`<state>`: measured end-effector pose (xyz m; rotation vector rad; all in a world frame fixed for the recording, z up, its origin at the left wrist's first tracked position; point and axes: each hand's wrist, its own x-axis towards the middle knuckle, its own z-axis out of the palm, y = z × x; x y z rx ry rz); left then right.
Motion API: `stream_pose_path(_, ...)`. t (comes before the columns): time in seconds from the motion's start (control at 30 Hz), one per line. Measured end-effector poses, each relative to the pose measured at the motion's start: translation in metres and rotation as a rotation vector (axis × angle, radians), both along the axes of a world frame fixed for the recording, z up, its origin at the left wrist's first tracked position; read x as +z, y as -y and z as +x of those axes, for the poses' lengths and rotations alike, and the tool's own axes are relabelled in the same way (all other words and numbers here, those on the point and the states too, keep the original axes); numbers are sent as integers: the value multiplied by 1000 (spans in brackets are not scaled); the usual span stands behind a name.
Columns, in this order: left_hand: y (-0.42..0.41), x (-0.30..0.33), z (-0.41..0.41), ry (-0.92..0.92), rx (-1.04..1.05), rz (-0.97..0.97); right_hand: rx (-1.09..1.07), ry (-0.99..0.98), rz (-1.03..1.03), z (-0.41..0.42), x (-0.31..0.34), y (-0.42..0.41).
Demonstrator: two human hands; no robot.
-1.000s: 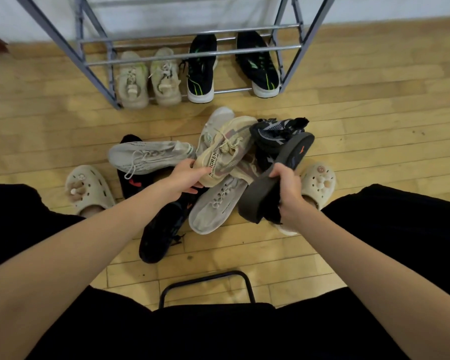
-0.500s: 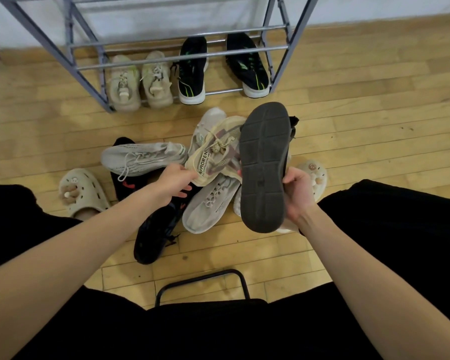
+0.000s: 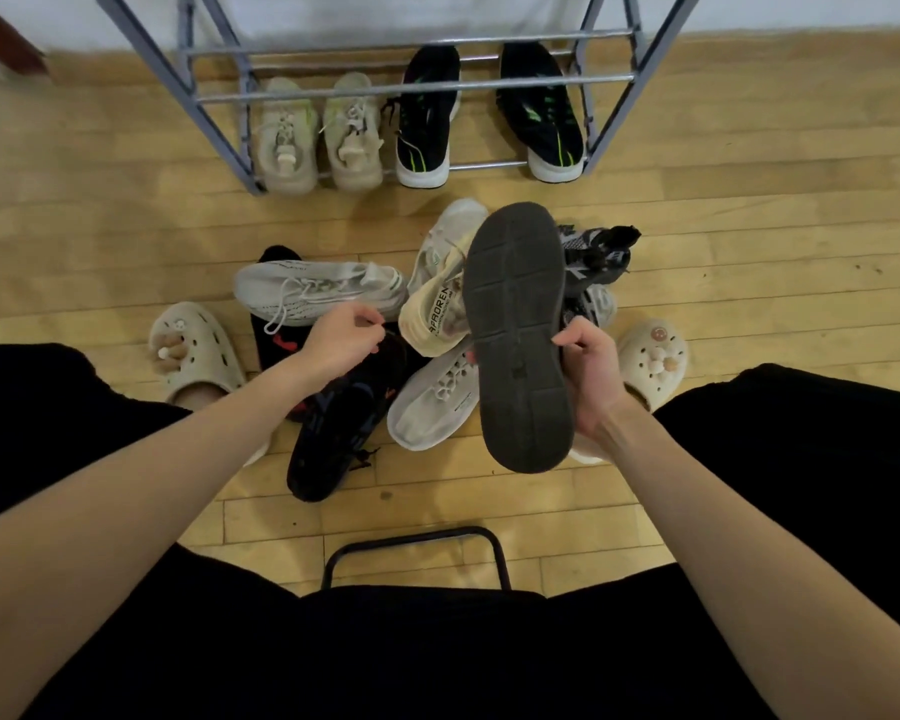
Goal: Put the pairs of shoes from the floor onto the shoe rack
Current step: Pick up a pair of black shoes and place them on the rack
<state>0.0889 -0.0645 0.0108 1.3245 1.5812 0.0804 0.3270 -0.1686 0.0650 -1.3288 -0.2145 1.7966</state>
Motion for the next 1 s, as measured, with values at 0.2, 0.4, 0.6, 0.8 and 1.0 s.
stream_pose_path(0.2,20,-36,-37,-381,-268,-147,60,-58,6,-17,-1,-9)
stream_pose_path(0.4,42,-66,-45,-680,-438,-278,61,5,-72,-32,-10,-15)
stream_pose_path(0.6,54,-79,-37,-758,-412,-165,49,67,-161,-44,-17,-19)
stream_pose_path(0.8,63,-81,-47,-632,-337,-4,151,210,-180,-47,-17,-22)
stream_pose_path(1.0,42,-59,-66,-350,-29,-192,172,290,-137,-57,-5,-25)
